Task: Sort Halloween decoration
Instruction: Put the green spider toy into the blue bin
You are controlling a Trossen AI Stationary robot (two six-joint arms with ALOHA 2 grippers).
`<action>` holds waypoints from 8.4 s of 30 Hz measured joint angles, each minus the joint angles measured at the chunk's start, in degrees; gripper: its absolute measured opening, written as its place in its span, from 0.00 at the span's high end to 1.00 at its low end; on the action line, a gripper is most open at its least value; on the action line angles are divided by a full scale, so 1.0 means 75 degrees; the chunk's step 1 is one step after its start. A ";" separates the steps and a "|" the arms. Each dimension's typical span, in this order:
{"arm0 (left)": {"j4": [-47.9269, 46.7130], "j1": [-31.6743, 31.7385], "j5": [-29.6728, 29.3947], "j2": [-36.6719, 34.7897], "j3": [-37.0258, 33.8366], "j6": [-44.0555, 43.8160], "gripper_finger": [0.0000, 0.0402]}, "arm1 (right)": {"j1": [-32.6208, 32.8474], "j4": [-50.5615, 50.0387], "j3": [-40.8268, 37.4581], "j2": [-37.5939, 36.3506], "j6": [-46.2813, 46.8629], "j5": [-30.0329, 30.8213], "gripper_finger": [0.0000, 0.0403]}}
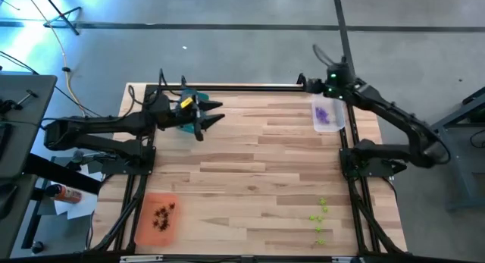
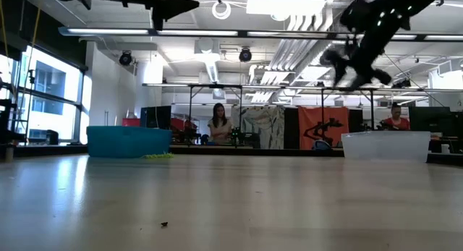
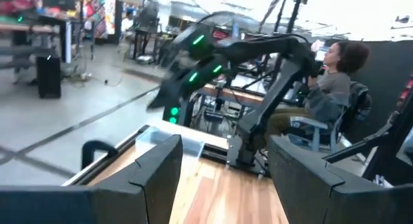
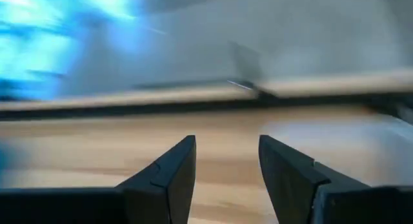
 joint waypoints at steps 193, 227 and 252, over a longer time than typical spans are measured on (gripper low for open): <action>-0.5734 0.2057 -0.2181 -0.0207 -0.0173 0.0349 1.00 | 0.5495 -0.1456 0.2361 0.2135 -0.3853 0.0254 0.41; -0.6899 0.4855 -0.0564 0.2291 0.0529 0.0193 0.66 | 0.5228 -0.0743 0.2361 0.2147 -0.3332 0.0429 0.41; -0.3553 0.1616 0.0620 -0.0957 0.0629 -0.1883 0.52 | 0.9416 -0.3397 0.0446 0.2027 0.4451 -0.3304 0.41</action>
